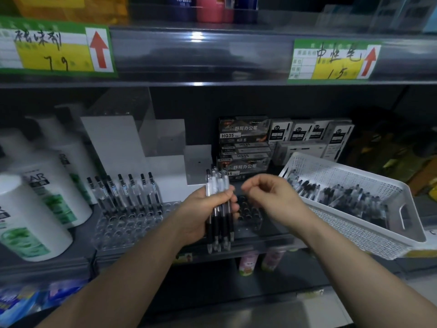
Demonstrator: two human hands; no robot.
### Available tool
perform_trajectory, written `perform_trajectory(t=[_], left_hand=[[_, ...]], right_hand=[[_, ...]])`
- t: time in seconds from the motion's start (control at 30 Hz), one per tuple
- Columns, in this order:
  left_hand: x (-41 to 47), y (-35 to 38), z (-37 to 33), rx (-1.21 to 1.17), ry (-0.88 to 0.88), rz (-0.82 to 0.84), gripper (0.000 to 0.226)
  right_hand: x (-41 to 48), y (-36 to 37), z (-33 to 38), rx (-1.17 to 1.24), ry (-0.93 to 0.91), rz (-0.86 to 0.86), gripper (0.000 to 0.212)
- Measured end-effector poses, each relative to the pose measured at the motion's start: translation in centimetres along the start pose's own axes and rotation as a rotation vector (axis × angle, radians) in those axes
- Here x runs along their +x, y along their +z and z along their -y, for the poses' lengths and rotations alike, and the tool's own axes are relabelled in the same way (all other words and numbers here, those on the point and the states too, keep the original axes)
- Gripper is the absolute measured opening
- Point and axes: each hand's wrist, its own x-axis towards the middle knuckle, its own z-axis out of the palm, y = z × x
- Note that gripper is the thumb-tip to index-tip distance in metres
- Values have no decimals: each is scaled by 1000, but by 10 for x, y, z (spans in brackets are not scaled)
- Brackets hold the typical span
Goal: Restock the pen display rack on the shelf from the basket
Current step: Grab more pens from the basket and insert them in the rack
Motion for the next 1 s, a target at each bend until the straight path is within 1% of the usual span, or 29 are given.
perform_trajectory(t=[0.03, 0.07, 0.1, 0.17, 0.27, 0.33, 0.4, 0.43, 0.53, 0.67, 0.8, 0.87, 1.0], left_hand=[[-2, 1, 2, 29, -6, 49, 24], [-4, 2, 5, 55, -12, 91, 21], [-5, 3, 7, 74, -23, 126, 18], [-8, 6, 11, 87, -64, 195, 12], [-10, 8, 12, 22, -120, 265, 16], [-10, 6, 12, -31, -117, 296, 21], [-10, 5, 12, -56, -107, 307, 22], [-10, 5, 12, -46, -105, 302, 23], [-10, 2, 12, 10, -109, 261, 24], [-8, 0, 11, 52, -105, 262, 36], [-8, 3, 10, 51, -114, 247, 38], [-8, 2, 10, 64, -125, 236, 38], [-7, -1, 8, 54, -127, 245, 38]], right_hand=[[2, -2, 0, 64, 27, -4, 8], [2, -2, 0, 138, 69, 41, 16], [1, 0, 0, 211, 124, 114, 24], [-3, 6, 3, 295, 237, 236, 29], [-4, 9, 4, 388, 340, 315, 33], [-2, 5, 1, 426, 370, 340, 30], [-1, 2, 0, 442, 387, 361, 18], [0, 1, -1, 453, 381, 367, 14], [2, 1, -4, 491, 373, 360, 14], [2, -2, -3, 501, 366, 360, 14], [3, -2, -4, 483, 376, 352, 20], [4, -2, -5, 470, 377, 343, 10], [5, -4, -6, 483, 365, 318, 12]])
